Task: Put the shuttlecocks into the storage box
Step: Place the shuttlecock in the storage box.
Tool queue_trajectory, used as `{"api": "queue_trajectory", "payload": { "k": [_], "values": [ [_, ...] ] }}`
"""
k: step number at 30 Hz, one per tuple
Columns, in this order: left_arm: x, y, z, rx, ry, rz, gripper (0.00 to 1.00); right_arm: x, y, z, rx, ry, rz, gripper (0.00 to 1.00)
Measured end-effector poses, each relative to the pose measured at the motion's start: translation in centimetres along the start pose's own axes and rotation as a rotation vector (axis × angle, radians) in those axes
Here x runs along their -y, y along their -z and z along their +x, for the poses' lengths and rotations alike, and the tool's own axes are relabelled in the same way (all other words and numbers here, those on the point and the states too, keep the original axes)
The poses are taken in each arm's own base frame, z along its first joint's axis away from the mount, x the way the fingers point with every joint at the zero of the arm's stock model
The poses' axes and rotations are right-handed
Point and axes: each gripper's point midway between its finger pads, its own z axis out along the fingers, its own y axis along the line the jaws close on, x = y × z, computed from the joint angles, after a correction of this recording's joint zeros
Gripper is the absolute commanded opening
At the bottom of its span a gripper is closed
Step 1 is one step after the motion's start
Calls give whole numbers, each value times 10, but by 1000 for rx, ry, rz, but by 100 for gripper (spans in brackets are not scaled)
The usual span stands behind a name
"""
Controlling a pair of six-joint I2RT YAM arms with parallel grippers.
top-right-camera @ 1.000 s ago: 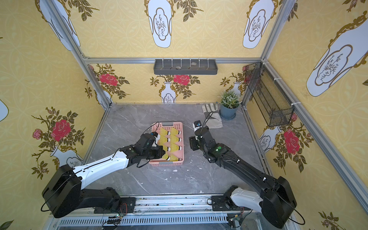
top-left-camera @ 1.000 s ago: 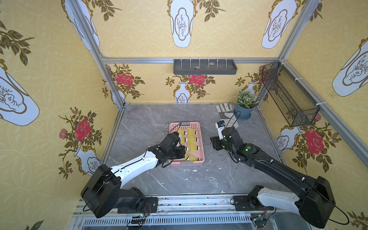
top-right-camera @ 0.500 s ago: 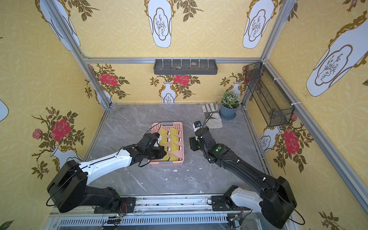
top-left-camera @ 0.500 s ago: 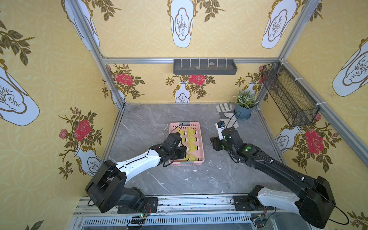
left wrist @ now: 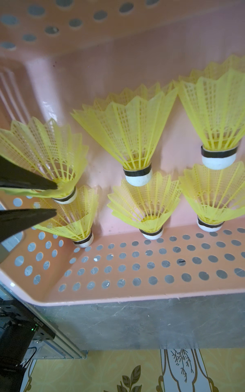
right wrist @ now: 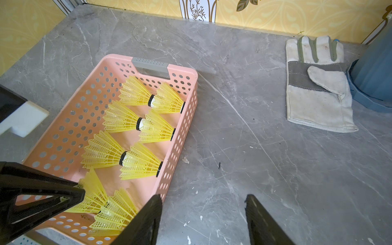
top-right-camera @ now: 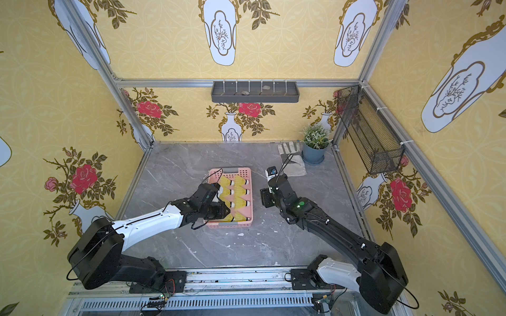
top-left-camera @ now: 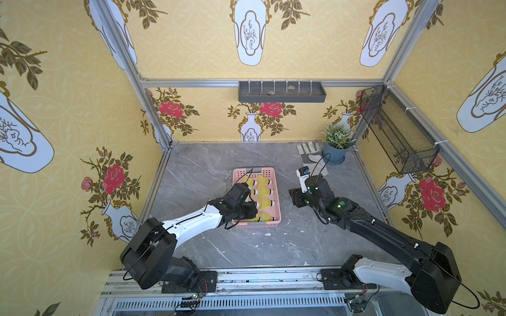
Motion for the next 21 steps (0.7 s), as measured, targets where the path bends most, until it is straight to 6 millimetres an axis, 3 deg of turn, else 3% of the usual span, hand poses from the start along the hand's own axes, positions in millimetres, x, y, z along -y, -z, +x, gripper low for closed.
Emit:
{"api": "queue_trajectory", "payload": {
  "k": [6, 12, 21],
  "values": [
    [-5, 3, -1, 9, -3, -37, 37, 1, 0, 0, -1, -1, 2, 64],
    [-6, 11, -5, 35, -20, -76, 54, 2, -1, 1, -3, -3, 5, 66],
    [-10, 33, -15, 107, -54, -118, 64, 9, -2, 5, -4, -9, 41, 68]
  ]
}}
